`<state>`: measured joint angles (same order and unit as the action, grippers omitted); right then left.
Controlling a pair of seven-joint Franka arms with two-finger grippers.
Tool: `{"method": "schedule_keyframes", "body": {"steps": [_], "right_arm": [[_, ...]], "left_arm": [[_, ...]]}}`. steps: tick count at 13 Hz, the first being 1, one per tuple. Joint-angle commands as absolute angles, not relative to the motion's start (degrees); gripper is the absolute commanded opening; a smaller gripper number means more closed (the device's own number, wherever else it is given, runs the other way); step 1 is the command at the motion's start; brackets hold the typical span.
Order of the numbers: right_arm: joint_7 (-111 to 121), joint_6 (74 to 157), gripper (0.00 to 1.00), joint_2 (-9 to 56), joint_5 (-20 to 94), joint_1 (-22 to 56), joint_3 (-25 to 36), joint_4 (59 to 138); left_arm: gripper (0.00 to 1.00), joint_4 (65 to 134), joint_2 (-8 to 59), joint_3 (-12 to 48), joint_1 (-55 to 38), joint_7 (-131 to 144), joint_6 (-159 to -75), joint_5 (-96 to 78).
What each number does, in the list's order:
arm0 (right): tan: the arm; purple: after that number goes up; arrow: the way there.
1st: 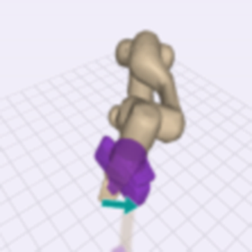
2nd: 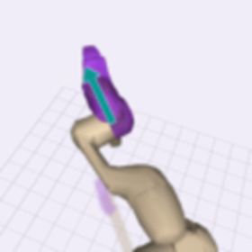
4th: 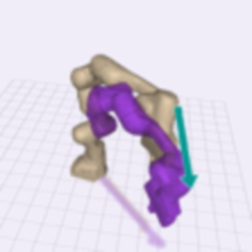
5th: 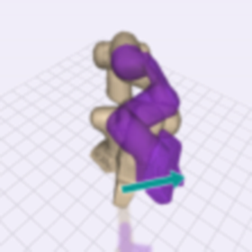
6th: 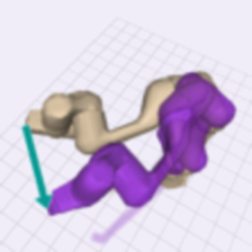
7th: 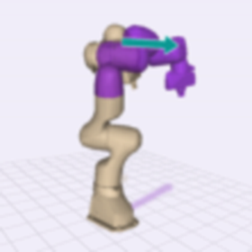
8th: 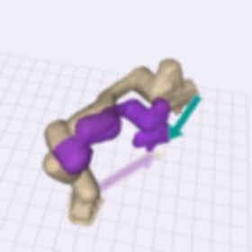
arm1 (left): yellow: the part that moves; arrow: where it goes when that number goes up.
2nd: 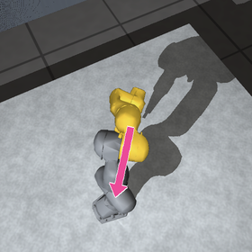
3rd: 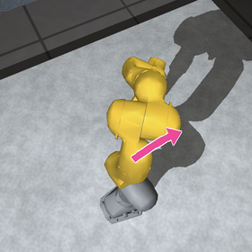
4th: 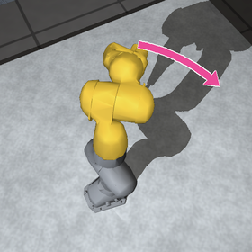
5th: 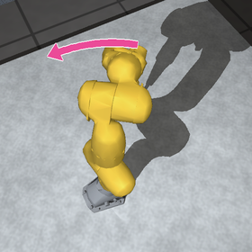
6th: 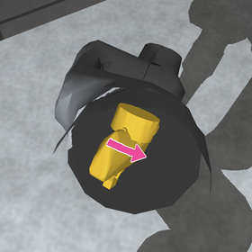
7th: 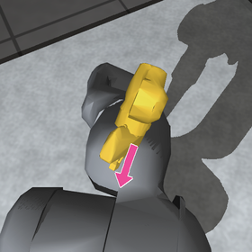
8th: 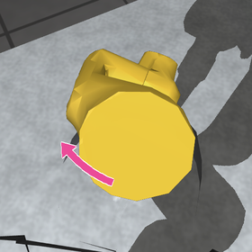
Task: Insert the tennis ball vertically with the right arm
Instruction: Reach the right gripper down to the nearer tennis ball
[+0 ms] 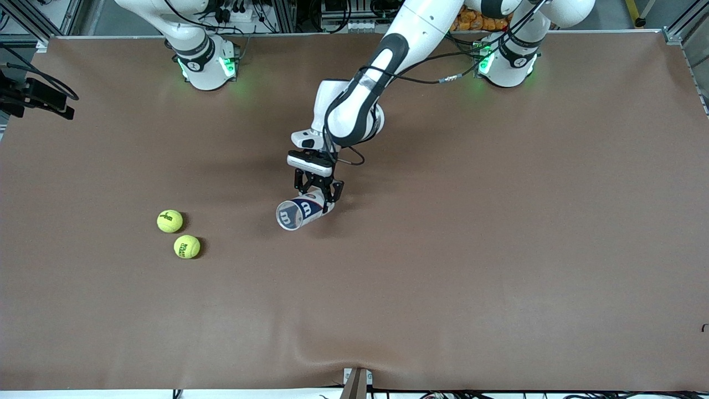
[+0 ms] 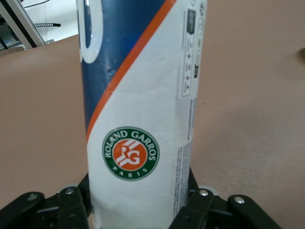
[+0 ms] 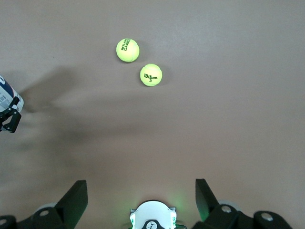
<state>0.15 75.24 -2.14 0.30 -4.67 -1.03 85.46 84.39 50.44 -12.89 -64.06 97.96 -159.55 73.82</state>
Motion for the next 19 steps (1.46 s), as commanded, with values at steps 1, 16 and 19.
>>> {"method": "schedule_keyframes", "body": {"steps": [1,16,19], "right_arm": [[0.70,74.79,1.00,-1.58,0.00,-4.92,-1.14,84.46],[0.27,89.62,1.00,12.55,-5.63,1.84,-1.50,84.55],[-0.18,100.33,1.00,19.84,-5.54,3.34,-1.58,85.69]], "left_arm": [[0.72,83.94,50.45,-14.15,-64.86,107.55,-160.49,83.55],[0.72,84.02,53.26,-12.31,-66.45,152.82,-147.58,123.55],[0.72,83.94,54.05,-12.22,-66.36,157.14,-145.64,128.66]]}}
